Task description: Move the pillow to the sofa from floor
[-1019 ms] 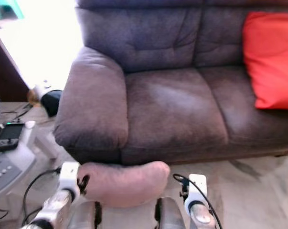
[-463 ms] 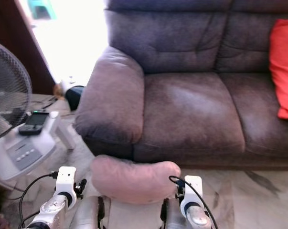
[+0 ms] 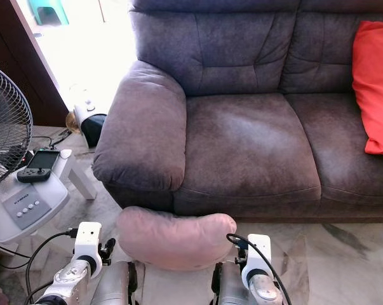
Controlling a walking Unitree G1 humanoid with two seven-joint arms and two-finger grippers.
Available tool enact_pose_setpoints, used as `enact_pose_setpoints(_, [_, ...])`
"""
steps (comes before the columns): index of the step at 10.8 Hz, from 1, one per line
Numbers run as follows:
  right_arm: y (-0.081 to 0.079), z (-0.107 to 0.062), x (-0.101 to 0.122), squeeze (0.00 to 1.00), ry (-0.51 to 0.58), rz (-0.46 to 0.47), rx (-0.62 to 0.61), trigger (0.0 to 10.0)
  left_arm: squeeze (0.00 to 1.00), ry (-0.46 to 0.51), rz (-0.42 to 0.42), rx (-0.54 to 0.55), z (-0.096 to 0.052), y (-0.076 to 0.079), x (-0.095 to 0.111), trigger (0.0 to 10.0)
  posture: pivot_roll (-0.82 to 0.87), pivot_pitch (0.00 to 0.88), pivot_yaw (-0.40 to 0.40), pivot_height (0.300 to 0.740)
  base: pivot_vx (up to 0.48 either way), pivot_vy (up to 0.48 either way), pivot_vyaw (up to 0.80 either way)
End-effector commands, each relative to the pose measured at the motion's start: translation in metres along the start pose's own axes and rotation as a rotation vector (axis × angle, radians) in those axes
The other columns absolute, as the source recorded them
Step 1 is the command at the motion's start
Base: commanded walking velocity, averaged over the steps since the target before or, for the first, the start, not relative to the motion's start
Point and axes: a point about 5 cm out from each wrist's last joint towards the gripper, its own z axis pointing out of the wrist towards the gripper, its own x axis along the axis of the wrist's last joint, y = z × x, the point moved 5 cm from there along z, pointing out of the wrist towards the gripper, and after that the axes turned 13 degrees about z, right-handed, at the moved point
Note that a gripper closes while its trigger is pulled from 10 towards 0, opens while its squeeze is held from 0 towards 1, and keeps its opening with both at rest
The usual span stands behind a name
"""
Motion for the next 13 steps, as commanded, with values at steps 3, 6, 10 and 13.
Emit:
enact_pose_setpoints(3, [0.000, 0.000, 0.000, 0.00, 0.007, -0.017, -0.009, 10.0, 0.00, 0.018, 0.009, -0.004, 0.001, -0.001, 0.004, 10.0, 0.05, 0.052, -0.007, 0.590, 0.000, 0.000, 0.00])
enact_pose_setpoints(6, [0.000, 0.001, 0.007, 0.00, 0.032, -0.008, -0.005, 10.0, 0.00, 0.100, -0.014, 0.020, 0.004, -0.006, 0.024, 10.0, 0.05, 0.067, -0.010, 0.590, 0.000, 0.000, 0.00])
enact_pose_setpoints(10, [-0.009, 0.005, 0.050, 0.00, 0.204, 0.009, 0.042, 10.0, 0.00, 0.211, -0.048, 0.077, 0.004, -0.022, 0.048, 10.0, 0.05, 0.092, -0.013, 0.590, 0.000, 0.000, 0.00])
enact_pose_setpoints(13, [-0.012, -0.004, 0.061, 0.00, 0.322, -0.023, 0.091, 10.0, 0.00, 0.281, -0.068, 0.130, -0.010, -0.035, 0.039, 10.0, 0.05, 0.111, -0.014, 0.590, 0.000, 0.000, 0.00])
